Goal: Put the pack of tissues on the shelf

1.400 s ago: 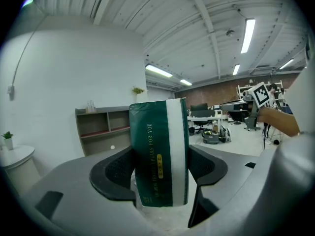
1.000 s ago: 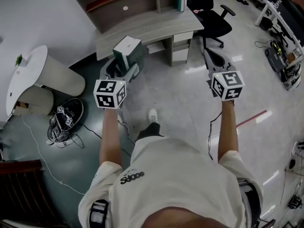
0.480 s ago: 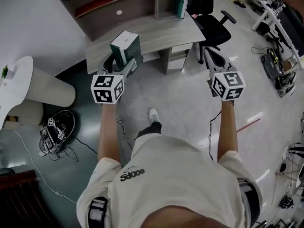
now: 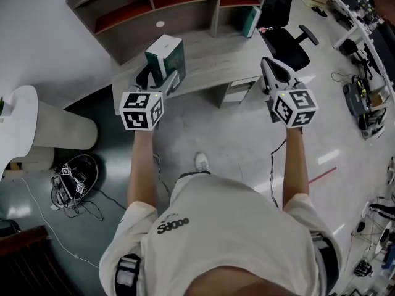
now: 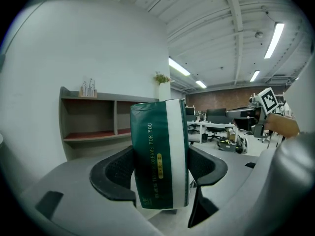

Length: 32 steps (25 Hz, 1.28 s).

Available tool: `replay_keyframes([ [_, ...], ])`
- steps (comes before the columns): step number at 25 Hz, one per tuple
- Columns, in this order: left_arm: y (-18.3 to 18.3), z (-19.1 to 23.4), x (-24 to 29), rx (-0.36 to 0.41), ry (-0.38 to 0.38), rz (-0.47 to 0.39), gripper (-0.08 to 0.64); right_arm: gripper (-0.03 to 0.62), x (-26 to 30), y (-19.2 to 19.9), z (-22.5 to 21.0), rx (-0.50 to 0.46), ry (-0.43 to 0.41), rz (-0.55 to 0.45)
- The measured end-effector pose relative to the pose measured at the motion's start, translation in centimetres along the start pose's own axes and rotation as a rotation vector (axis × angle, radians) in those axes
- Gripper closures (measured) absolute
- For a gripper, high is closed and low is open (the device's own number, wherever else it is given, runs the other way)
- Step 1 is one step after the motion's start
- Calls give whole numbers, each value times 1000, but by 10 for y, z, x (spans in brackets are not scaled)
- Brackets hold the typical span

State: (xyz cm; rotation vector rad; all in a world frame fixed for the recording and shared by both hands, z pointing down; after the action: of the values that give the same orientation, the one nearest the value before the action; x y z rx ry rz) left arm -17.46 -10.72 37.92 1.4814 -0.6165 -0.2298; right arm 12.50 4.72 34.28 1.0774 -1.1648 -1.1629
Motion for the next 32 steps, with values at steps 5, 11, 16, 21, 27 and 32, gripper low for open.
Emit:
replay_keyframes([
  [5,2,34,33,-26,5,11,224,589,41,-3,-3,42,-15,-15],
  [11,-6,48,60,-36,21,-1,224,589,66,-6,-14,10,12,16],
  [16,-15,65,79,-38,-3,-20,224,589,96,-10,-23,-8,0,7],
  [21,-30,84,113,-34,-66,-33,225,589,151,-15,-51,-7,-53,-16],
  [27,-58,110,164,-42,-171,-52,225,589,237,-31,-91,-28,-181,-59],
  [32,-78,127,200,-62,-276,-53,225,589,307,-42,-117,-38,-297,-62],
])
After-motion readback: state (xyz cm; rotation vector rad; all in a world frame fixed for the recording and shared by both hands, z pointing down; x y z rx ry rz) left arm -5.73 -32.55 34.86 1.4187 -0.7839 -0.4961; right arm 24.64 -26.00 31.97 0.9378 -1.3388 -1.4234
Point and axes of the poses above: the fingertips, and each gripper's own axes: x forward along the fingers, z to its left, y out of its underside, the point moved 7 cm from there along -x, backward along the fingers, and after that the axes turned 5 degrees about y, right-handed, at the moved point
